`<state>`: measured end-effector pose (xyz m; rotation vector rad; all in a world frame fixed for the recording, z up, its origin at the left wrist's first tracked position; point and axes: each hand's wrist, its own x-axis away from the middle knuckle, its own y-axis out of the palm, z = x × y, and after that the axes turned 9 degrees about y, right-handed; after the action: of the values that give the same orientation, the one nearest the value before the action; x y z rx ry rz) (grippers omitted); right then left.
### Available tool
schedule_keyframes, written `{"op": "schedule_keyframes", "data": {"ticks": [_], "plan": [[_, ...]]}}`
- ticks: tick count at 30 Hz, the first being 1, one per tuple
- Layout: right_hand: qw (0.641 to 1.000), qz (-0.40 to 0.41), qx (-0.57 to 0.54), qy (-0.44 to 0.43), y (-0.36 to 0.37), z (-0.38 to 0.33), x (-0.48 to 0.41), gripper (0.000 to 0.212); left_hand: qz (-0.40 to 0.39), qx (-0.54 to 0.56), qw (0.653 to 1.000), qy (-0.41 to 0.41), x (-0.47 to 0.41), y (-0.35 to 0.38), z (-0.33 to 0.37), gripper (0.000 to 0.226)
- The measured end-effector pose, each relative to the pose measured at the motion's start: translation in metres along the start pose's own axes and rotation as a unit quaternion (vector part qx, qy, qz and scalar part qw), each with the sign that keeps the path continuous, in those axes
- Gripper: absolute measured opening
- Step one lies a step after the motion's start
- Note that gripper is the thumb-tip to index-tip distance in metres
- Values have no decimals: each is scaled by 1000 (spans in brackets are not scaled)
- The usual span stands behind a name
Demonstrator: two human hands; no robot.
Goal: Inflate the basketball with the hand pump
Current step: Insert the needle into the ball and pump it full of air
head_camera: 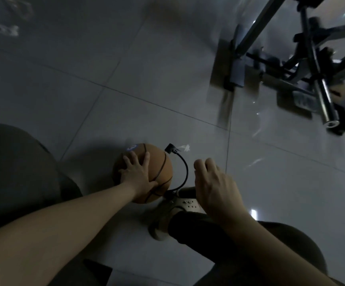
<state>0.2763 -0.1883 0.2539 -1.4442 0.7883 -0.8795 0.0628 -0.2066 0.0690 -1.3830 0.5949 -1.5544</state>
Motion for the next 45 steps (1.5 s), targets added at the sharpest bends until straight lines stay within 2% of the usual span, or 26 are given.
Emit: {"op": "schedule_keyframes", "data": {"ticks": [3, 10, 16, 21, 24, 26, 30, 34, 36, 39, 42, 45], "plan": [[1000, -6, -1, -28, 16, -4, -8, 15, 13, 4, 1000, -7, 1, 3, -9, 117], [999, -24, 15, -23, 47, 13, -39, 14, 75, -61, 995, 7, -1, 23, -11, 110], [997, -58, 3, -42, 94, 7, -40, 21, 67, -62, 996, 8, -16, 16, -2, 109], [988, -101, 27, -117, 127, 3, -44, 26, 80, -72, 994, 11, -6, 27, -10, 110], [986, -109, 31, -122, 133, 5, -52, 26, 77, -79, 994, 6, -8, 27, -16, 108], [984, -128, 33, -122, 134, -2, -53, 34, 70, -83, 994, 1, -7, 25, -21, 108], [988, -145, 2, -58, 123, -8, -48, 34, 49, -64, 997, 0, -6, 19, -25, 109], [990, -125, -9, -61, 93, -2, -40, 43, 17, -39, 998, -44, -4, 5, -30, 114], [995, -78, -5, -61, 67, -2, -36, 31, 2, -43, 997, -69, -3, -2, -34, 118], [998, -1, -4, -65, 19, 0, -36, 11, -5, -45, 997, -57, 1, -5, -33, 118], [998, 15, -3, -65, -13, 2, -34, 11, 5, -44, 998, -39, 6, -2, -27, 117], [999, 5, 10, -47, -7, 1, -27, 13, 13, -38, 998, -42, 7, -3, -22, 117]]}}
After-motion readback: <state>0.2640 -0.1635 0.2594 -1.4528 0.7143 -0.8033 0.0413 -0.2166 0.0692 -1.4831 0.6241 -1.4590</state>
